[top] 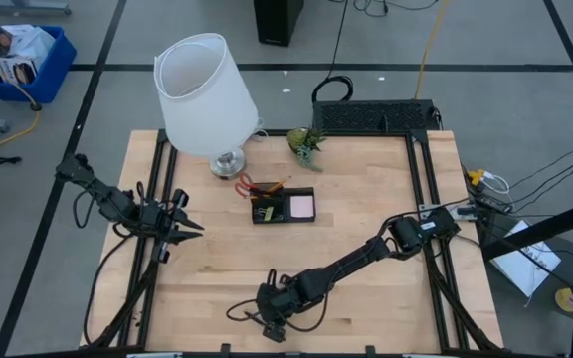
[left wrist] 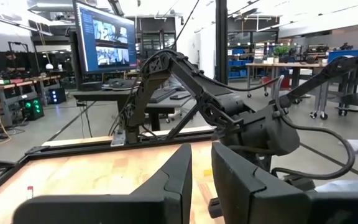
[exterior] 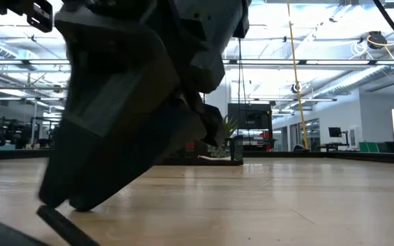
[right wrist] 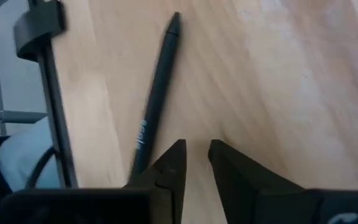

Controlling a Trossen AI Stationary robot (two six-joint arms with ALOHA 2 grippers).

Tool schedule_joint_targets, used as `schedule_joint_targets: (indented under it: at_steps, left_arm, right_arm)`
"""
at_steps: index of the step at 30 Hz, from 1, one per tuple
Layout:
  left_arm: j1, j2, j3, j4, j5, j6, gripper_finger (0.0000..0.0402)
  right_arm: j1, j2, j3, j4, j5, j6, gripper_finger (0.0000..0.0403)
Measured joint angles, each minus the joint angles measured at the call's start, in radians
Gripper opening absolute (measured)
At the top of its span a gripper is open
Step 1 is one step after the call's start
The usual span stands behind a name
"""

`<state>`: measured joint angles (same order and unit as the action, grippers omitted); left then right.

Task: Pick and place office supplies into organizer
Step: Put the black pen into the black desk organizer

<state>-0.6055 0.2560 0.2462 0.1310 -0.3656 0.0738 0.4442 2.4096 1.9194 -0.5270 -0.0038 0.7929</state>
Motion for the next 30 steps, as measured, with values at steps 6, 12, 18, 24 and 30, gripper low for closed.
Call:
schedule_joint_targets:
  at_steps: [6,12,18,24,30]
  left_arm:
    - [0.0,0.0,0.0,0.0,0.0,0.0,0.0067]
    - [0.0,0.0,0.0,0.0,0.0,0.0,0.0067]
    - [0.0,0.0,0.0,0.0,0.0,0.0,0.0067]
    - [0.0,0.0,0.0,0.0,0.0,0.0,0.0067]
    - [0.0,0.0,0.0,0.0,0.0,0.0,0.0067]
  right_arm:
    - [-0.012,-0.005,-0.001,-0.001,-0.005,-0.051,0.006]
    - [-0.022,-0.005,-0.002,0.001,-0.011,-0.077,0.0054]
    - [-0.026,-0.005,-0.002,0.001,-0.002,-0.079,0.0054]
    - [-0.026,-0.026,-0.003,-0.043,0.015,-0.08,0.0044]
    - [-0.01,-0.092,-0.01,-0.19,0.17,-0.163,0.0023]
